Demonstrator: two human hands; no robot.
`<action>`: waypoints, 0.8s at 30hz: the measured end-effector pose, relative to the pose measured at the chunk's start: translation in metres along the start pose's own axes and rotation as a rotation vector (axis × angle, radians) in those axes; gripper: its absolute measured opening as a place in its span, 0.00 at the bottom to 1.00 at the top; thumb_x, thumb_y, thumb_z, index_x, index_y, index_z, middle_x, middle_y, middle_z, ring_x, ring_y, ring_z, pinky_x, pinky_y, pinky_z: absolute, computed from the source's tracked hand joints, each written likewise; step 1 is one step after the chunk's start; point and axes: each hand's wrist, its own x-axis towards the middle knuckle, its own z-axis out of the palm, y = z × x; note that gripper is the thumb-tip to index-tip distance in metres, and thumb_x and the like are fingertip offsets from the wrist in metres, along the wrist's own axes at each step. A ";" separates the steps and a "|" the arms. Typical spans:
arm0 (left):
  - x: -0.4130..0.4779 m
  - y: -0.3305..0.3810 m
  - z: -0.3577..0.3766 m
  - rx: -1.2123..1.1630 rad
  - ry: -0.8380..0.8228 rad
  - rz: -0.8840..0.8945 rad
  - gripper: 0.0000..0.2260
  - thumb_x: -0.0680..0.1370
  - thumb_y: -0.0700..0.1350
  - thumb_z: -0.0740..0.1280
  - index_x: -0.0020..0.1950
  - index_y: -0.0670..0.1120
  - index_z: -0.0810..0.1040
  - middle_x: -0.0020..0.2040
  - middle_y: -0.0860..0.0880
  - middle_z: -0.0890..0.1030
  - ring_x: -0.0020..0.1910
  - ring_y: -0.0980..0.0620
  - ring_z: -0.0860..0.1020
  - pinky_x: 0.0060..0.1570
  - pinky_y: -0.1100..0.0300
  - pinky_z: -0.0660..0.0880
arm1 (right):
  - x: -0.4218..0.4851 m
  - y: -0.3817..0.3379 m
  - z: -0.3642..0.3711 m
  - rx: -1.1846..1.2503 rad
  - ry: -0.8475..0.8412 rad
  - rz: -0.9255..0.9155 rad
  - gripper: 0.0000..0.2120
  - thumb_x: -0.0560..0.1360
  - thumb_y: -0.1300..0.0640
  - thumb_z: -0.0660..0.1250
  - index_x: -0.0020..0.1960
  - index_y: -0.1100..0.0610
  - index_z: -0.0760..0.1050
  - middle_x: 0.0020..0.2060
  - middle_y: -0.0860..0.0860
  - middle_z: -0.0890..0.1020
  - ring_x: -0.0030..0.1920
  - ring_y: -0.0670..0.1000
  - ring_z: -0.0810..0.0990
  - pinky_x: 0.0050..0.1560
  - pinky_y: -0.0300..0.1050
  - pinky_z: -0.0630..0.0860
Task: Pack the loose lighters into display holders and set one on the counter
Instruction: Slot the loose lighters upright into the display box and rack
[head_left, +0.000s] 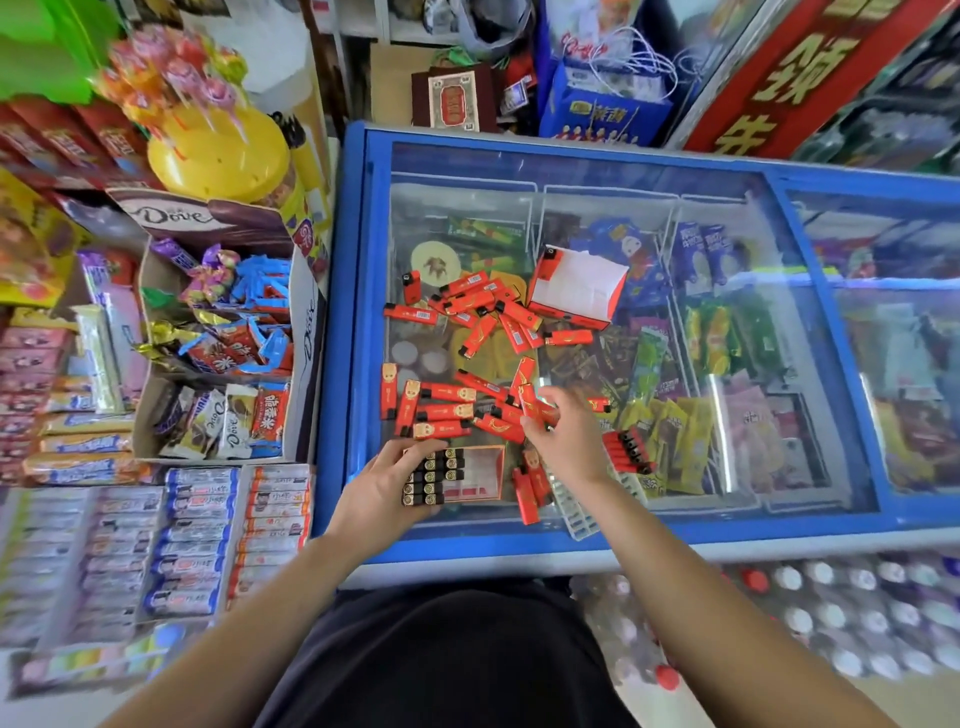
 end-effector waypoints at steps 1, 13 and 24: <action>-0.002 -0.001 -0.001 0.003 -0.001 -0.009 0.36 0.71 0.52 0.78 0.74 0.66 0.63 0.68 0.59 0.70 0.61 0.53 0.76 0.48 0.53 0.80 | 0.011 0.003 -0.002 -0.058 -0.070 0.028 0.25 0.74 0.49 0.75 0.68 0.56 0.75 0.61 0.52 0.79 0.62 0.52 0.78 0.66 0.51 0.75; -0.011 -0.008 -0.007 -0.044 -0.055 -0.049 0.38 0.70 0.48 0.80 0.73 0.67 0.64 0.68 0.64 0.68 0.61 0.56 0.76 0.50 0.49 0.81 | 0.066 -0.001 0.017 -0.498 -0.468 -0.213 0.43 0.68 0.40 0.78 0.76 0.48 0.63 0.64 0.56 0.68 0.65 0.57 0.70 0.60 0.51 0.77; -0.011 -0.004 -0.006 -0.093 -0.054 -0.054 0.38 0.70 0.47 0.80 0.71 0.69 0.64 0.66 0.63 0.68 0.62 0.54 0.75 0.55 0.48 0.80 | 0.089 0.003 0.007 -0.361 -0.406 -0.103 0.30 0.69 0.52 0.77 0.67 0.50 0.70 0.59 0.56 0.72 0.57 0.57 0.72 0.53 0.49 0.73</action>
